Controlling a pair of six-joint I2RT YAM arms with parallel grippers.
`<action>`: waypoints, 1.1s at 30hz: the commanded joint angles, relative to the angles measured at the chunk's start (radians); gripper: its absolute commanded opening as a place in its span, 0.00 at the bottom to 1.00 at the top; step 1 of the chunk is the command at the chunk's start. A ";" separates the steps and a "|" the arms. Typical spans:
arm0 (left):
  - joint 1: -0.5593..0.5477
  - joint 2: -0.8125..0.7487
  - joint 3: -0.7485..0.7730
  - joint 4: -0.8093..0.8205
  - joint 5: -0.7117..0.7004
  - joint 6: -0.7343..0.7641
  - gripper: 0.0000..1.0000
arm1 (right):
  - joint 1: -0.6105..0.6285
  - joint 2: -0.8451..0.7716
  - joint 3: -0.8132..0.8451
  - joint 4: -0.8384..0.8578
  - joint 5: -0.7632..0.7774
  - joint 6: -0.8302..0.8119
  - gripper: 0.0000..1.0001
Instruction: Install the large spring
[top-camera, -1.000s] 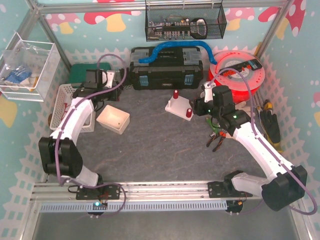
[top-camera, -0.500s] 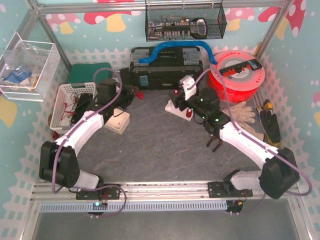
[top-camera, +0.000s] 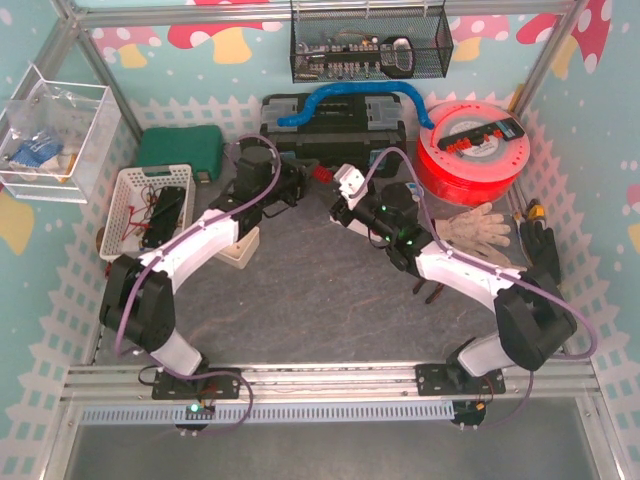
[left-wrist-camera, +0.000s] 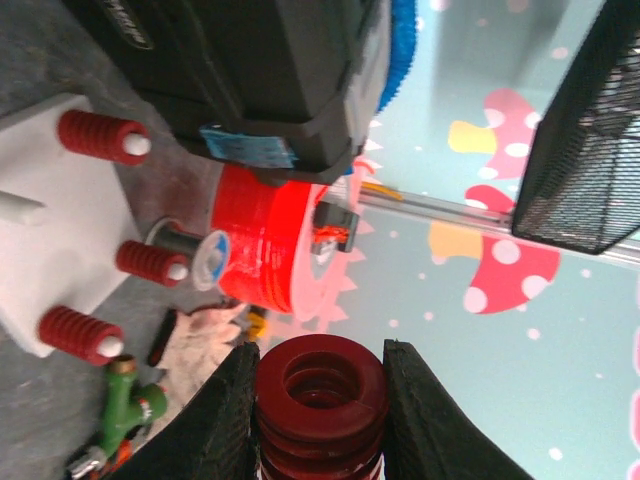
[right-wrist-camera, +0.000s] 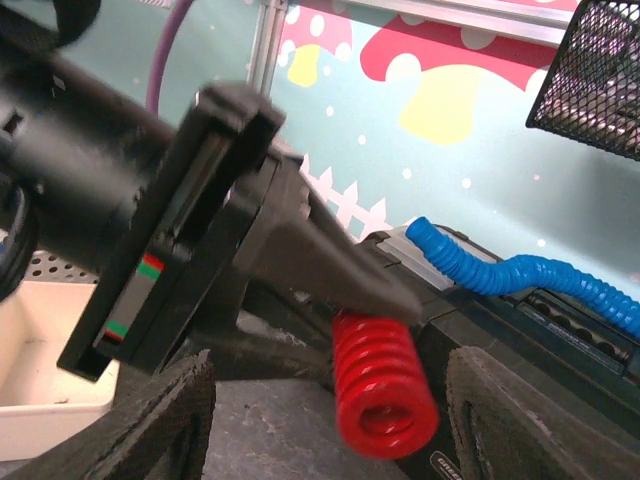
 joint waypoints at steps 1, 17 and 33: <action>-0.006 -0.004 0.062 0.062 0.010 -0.034 0.00 | 0.004 0.036 -0.007 0.068 0.012 -0.023 0.65; -0.003 -0.006 0.066 0.046 0.070 -0.029 0.00 | 0.000 0.111 0.040 0.101 0.176 0.023 0.51; 0.000 -0.021 0.057 0.018 0.101 -0.006 0.00 | 0.000 0.131 0.055 0.137 0.124 0.044 0.46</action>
